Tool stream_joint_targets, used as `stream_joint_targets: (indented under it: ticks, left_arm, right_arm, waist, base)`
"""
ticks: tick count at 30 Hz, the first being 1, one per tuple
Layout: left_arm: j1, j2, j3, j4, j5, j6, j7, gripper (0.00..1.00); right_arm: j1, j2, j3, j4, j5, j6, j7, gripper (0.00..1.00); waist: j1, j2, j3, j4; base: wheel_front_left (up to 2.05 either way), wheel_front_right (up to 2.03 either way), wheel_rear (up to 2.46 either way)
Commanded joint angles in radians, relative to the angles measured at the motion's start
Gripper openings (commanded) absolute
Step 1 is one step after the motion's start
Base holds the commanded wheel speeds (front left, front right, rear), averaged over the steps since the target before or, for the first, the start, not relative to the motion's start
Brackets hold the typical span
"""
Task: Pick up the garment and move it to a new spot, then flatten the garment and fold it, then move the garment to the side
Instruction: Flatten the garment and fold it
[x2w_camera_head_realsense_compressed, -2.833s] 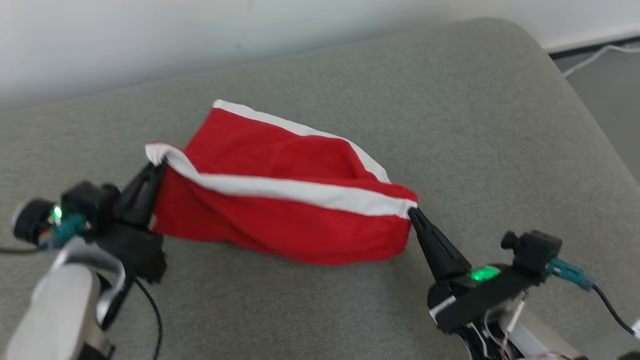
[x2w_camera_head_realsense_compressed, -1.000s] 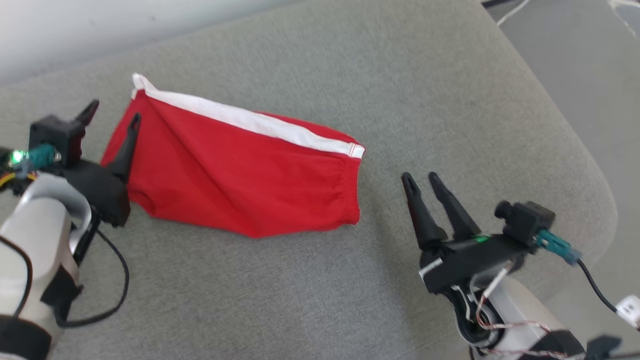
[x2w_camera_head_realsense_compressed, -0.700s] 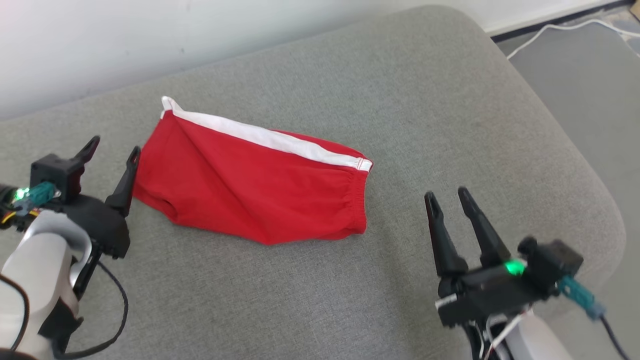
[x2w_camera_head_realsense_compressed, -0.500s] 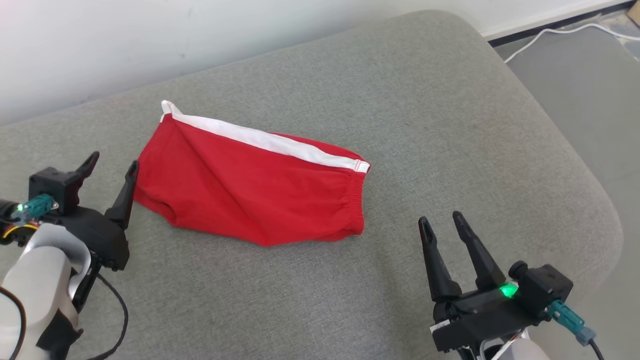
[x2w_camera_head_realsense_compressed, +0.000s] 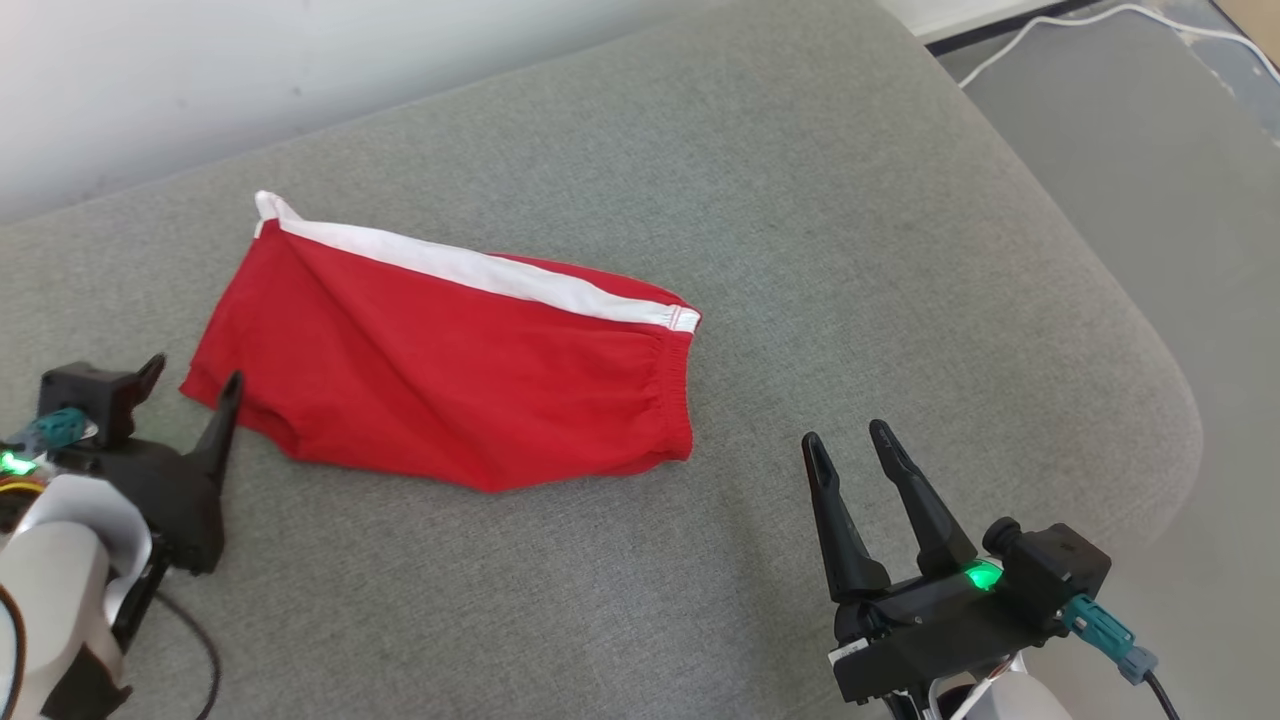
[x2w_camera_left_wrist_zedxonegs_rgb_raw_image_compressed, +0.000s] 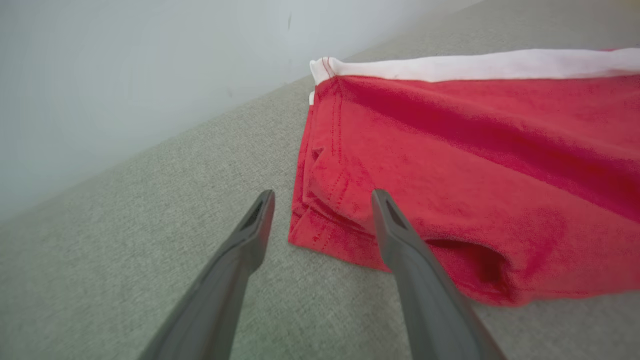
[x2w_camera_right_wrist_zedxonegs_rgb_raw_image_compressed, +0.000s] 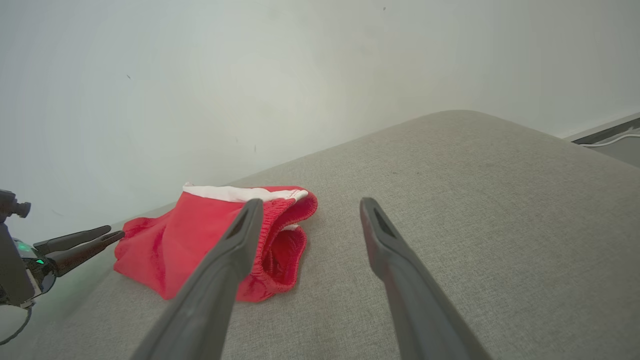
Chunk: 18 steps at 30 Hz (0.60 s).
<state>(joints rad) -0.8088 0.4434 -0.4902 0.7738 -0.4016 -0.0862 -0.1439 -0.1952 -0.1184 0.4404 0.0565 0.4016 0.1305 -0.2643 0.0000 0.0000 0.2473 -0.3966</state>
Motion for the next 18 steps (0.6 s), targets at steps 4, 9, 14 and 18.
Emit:
stream_joint_targets:
  ticks: [4,9,14,18]
  left_arm:
    - [0.007,0.018,-0.002,0.036,-0.011,-0.001,0.007,1.00]
    - [-0.011,0.012,-0.016,0.082,-0.015,-0.008,0.023,1.00]
    - [-0.023,-0.006,-0.031,0.108,-0.021,-0.018,0.033,0.80]
    - [-0.037,-0.020,-0.048,0.118,-0.024,-0.025,0.032,0.00]
  right_arm:
    - [-0.015,0.007,0.007,0.007,0.003,0.000,-0.003,1.00]
    - [-0.020,0.009,0.014,0.015,-0.001,0.000,-0.003,1.00]
    - [-0.030,0.012,0.023,0.020,-0.006,0.000,-0.003,1.00]
    - [-0.032,0.010,0.026,0.022,-0.012,0.000,-0.003,1.00]
  waist:
    - [0.0000,0.0000,0.014,-0.015]
    - [0.0000,0.0000,0.020,-0.018]
    - [0.0000,0.0000,0.025,-0.018]
    - [0.0000,0.0000,0.024,-0.015]
  base:
    - [0.00,0.00,0.00]
    - [0.00,0.00,0.00]
    - [0.00,0.00,0.00]
    - [0.00,0.00,0.00]
